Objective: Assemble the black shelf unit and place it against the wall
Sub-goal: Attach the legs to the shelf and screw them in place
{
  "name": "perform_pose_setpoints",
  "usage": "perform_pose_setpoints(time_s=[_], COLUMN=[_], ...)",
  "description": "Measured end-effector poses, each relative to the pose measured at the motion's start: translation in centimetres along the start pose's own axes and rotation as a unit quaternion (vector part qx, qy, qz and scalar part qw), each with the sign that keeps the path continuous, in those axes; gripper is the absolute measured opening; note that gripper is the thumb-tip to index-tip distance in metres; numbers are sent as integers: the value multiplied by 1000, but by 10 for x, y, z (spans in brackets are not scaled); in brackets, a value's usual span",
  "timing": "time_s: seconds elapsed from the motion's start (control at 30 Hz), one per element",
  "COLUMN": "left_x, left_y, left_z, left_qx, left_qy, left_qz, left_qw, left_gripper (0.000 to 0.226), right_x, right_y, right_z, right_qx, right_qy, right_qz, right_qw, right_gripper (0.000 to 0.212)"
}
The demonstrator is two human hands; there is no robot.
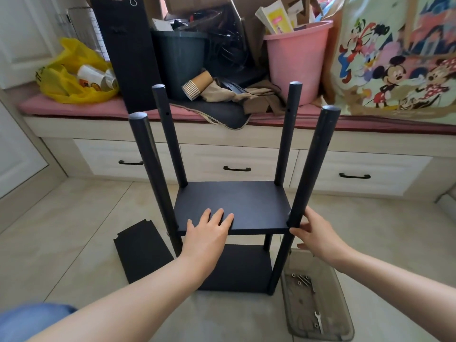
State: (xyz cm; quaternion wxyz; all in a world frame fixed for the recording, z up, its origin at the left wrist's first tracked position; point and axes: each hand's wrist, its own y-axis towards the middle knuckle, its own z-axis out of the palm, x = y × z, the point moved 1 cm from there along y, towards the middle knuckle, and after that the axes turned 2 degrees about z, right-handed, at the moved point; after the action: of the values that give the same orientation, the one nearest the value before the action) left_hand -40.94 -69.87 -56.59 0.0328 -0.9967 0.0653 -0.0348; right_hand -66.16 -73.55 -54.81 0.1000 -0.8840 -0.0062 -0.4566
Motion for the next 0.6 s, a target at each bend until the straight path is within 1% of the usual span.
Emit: perform_pose_setpoints(time_s=[0.07, 0.17, 0.3, 0.37, 0.47, 0.5, 0.6], left_x=[-1, -2, -1, 1, 4, 6, 9], left_y=[-2, -7, -15, -20, -29, -32, -44], left_z=[2, 9, 10, 7, 2, 1, -1], left_qx=[-1, -6, -29, -39, -62, -68, -86], left_qy=[17, 48, 34, 17, 7, 3, -5], left_qz=[4, 13, 28, 25, 25, 25, 24], left_qw=[1000, 999, 999, 999, 998, 997, 996], left_gripper=[95, 88, 74, 67, 59, 57, 51], right_x=[1, 7, 15, 18, 23, 24, 28], right_y=[-1, -3, -11, -17, -31, -36, -53], right_z=[0, 0, -4, -6, -6, -4, 9], right_qx=[-4, -5, -39, -60, -83, -87, -64], right_qy=[-10, -27, -24, -18, -35, -41, -23], right_qz=[1, 16, 47, 61, 52, 52, 52], right_qw=[1000, 1000, 998, 996, 995, 994, 996], right_gripper=[42, 30, 16, 16, 11, 12, 13])
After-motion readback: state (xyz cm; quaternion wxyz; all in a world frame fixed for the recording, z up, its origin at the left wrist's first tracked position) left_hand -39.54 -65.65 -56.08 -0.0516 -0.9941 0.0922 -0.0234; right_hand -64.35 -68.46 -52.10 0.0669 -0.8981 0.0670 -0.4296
